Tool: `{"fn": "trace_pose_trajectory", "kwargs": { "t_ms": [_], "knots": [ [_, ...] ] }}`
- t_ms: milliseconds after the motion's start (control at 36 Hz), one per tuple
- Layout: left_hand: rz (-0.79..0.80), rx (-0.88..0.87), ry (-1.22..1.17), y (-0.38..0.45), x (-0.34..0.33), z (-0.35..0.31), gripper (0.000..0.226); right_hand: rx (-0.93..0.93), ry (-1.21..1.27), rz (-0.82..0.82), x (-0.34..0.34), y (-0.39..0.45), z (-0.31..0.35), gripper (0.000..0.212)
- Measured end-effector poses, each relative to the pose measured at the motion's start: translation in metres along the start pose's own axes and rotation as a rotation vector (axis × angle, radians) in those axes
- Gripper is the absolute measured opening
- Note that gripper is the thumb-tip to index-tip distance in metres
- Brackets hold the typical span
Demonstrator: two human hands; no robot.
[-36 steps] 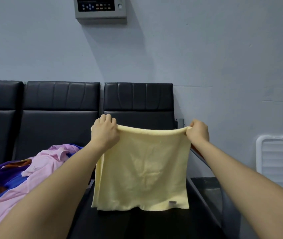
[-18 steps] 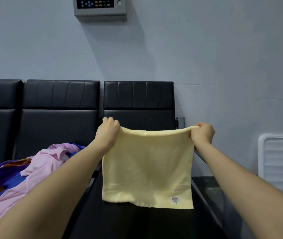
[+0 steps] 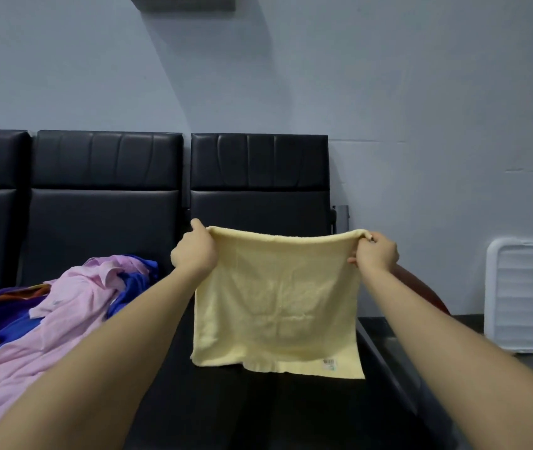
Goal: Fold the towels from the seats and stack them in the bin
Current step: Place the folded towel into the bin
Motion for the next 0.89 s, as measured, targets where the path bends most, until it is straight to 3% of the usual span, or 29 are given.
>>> {"fn": "trace_pose_trajectory", "kwargs": {
  "t_ms": [139, 250, 528, 694, 889],
  "knots": [
    [0.105, 0.121, -0.496, 0.014, -0.029, 0.01, 0.026, 0.036, -0.027, 0.016, -0.016, 0.003, -0.006, 0.032],
    [0.099, 0.168, -0.701, 0.029, -0.042, 0.006, 0.032, 0.022, 0.042, -0.004, -0.03, 0.011, -0.007, 0.035],
    [-0.066, -0.03, -1.087, 0.048, -0.031, -0.008, 0.03, 0.14, 0.33, -0.001, -0.047, 0.028, 0.021, 0.026],
    [-0.1, 0.009, -1.116, 0.022, -0.037, 0.009, 0.026, 0.081, 0.352, 0.026, -0.041, 0.014, 0.007, 0.03],
    [-0.074, 0.169, -0.907, -0.018, -0.054, 0.039, 0.03, -0.016, 0.208, 0.008, -0.026, -0.02, -0.029, 0.03]
  ]
}}
Point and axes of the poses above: each hand's wrist, its own y-axis towards the middle knuckle, its own x-axis out of the back of the hand, z = x × y, the point moved 5 cm from there along y, towards the middle knuckle, and after that the axes turned 5 degrees about z, right-handed, at the moved point
